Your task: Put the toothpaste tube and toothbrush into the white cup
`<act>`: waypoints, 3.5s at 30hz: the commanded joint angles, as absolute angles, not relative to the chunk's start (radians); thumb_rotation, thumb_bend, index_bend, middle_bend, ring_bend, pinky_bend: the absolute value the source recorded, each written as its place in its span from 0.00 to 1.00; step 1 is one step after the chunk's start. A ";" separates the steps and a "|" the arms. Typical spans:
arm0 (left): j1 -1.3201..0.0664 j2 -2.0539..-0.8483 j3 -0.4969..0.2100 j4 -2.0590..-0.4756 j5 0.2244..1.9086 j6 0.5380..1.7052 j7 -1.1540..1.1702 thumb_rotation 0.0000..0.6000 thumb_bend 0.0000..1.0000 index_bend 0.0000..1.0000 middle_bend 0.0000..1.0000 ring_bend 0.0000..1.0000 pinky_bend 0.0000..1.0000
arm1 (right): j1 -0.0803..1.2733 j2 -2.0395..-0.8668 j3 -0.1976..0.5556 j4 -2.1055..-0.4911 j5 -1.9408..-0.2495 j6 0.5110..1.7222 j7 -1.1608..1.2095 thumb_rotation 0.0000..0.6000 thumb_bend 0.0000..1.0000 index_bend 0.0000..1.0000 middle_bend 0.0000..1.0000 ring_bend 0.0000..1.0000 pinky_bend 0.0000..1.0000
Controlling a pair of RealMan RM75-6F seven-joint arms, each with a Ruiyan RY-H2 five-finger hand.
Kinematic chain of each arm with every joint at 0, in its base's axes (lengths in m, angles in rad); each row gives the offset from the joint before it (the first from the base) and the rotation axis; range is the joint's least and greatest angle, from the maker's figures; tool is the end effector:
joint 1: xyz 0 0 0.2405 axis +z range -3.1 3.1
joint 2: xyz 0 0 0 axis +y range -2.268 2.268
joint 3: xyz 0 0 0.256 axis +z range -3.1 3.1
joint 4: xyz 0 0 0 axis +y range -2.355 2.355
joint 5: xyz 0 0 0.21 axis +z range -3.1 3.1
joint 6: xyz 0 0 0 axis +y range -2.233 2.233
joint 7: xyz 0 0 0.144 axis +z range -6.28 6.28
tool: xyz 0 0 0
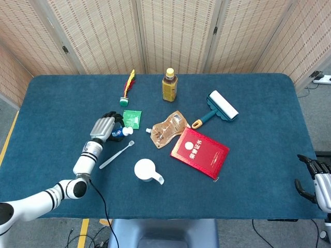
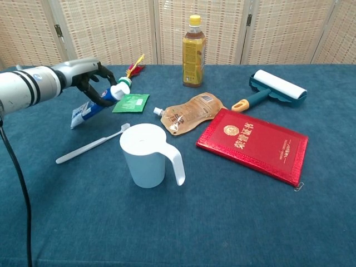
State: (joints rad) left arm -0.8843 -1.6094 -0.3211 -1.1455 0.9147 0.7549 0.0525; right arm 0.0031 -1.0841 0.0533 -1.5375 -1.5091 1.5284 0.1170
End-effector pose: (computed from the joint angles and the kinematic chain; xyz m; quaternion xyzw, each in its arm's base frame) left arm -0.1523 0.4334 -0.0003 -0.6410 -0.4995 -0.4021 0.4219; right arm -0.3371 -0.1559 0.1841 0.5679 -0.3963 0.3848 0.6102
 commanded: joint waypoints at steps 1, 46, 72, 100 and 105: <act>-0.865 -1.586 -0.361 -1.189 0.962 0.784 -0.035 1.00 0.38 0.58 0.26 0.12 0.15 | 0.002 -1.082 0.053 -1.539 -1.509 1.529 0.116 1.00 0.33 0.17 0.27 0.24 0.25; -0.717 -1.348 -0.252 -1.205 1.215 0.624 -0.455 0.25 0.38 0.04 0.09 0.00 0.14 | 0.000 -1.069 0.056 -1.570 -1.527 1.549 0.099 1.00 0.34 0.17 0.29 0.24 0.25; -0.773 -1.344 -0.143 -1.268 1.031 0.662 0.069 1.00 0.38 0.32 0.08 0.00 0.14 | -0.008 -1.075 0.050 -1.549 -1.534 1.563 0.119 1.00 0.34 0.17 0.29 0.25 0.25; -0.855 -1.400 -0.109 -1.320 0.549 0.734 0.410 0.89 0.38 0.23 0.08 0.00 0.14 | 0.000 -1.084 0.055 -1.525 -1.512 1.535 0.132 1.00 0.34 0.17 0.29 0.25 0.25; -0.876 -1.388 -0.074 -1.328 0.492 0.689 0.445 0.86 0.38 0.23 0.08 0.00 0.14 | 0.002 -1.087 0.056 -1.520 -1.509 1.529 0.136 1.00 0.34 0.17 0.29 0.25 0.25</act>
State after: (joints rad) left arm -0.8654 -1.3927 -0.0884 -1.3257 0.5152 0.7048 0.4291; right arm 0.0023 -1.0867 0.0557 -1.5203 -1.5097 1.5293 0.1352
